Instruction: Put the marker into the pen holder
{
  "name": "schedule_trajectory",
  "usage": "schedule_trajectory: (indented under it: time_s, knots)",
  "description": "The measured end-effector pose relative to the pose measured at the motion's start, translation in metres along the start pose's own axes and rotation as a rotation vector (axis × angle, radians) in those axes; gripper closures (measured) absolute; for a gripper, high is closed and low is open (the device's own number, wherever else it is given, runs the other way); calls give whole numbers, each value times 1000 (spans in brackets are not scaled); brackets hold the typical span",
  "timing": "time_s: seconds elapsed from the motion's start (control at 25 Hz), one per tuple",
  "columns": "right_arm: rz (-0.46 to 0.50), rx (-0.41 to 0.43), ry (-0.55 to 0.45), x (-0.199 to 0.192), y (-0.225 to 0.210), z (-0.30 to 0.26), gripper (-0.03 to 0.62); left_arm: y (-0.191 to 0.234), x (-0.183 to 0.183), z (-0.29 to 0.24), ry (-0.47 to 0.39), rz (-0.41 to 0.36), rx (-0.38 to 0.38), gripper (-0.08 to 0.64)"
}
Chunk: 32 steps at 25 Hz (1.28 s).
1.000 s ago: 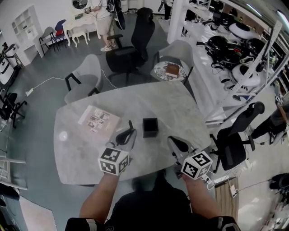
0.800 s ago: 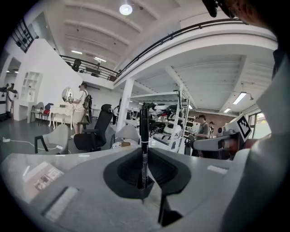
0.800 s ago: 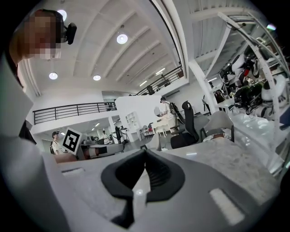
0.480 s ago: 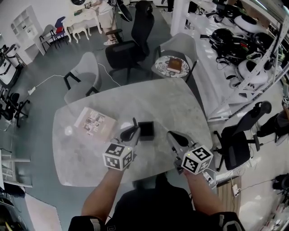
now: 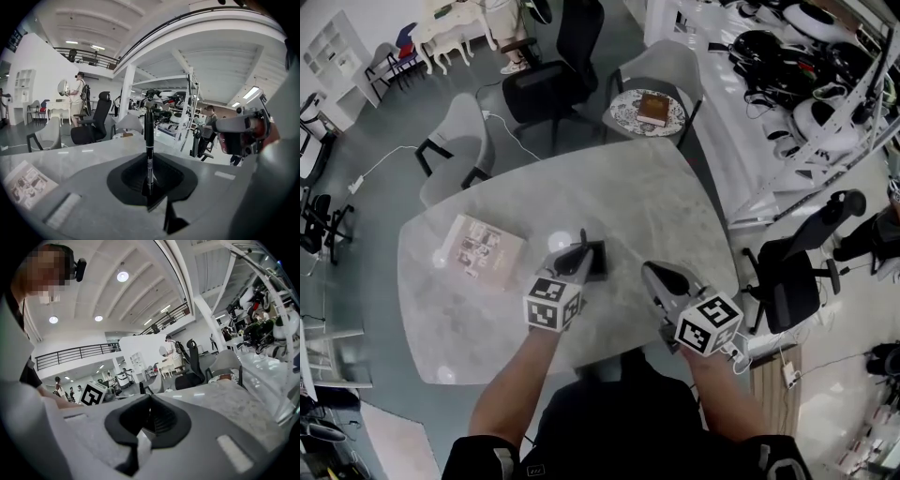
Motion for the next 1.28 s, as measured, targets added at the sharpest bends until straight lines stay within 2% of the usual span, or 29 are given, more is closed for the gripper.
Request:
schedule_trajectory:
  time_s: [0.2,0.64,0.88,1.04,1.28]
  knots:
    - [-18,-25,5,-8,-12,9,589,2,-15,-17,26,-3,-10,515]
    - [-38,-42,4,-14,-24,18,589,4,-21,-52,79,7,-19,515]
    - [-41,-43,11,-15,-29,19,589,8,-29,-68,143,28,-12,515]
    - [-44,-47,14,-17,-30,21,589,4,-30,-71,182,-17,-25,515]
    - [-46,-44,19,-17,-32,19,589,-2,-37,-76,273,-134,-37,515]
Point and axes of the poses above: the fingertips, and each gripper's own axes: z backward along the fingers, y to its left, x out of its top, the point moved 9 cm from there along z, backward along the fingers, and after that the axes turned 8 degrees about -y, right-handed, at the moved point
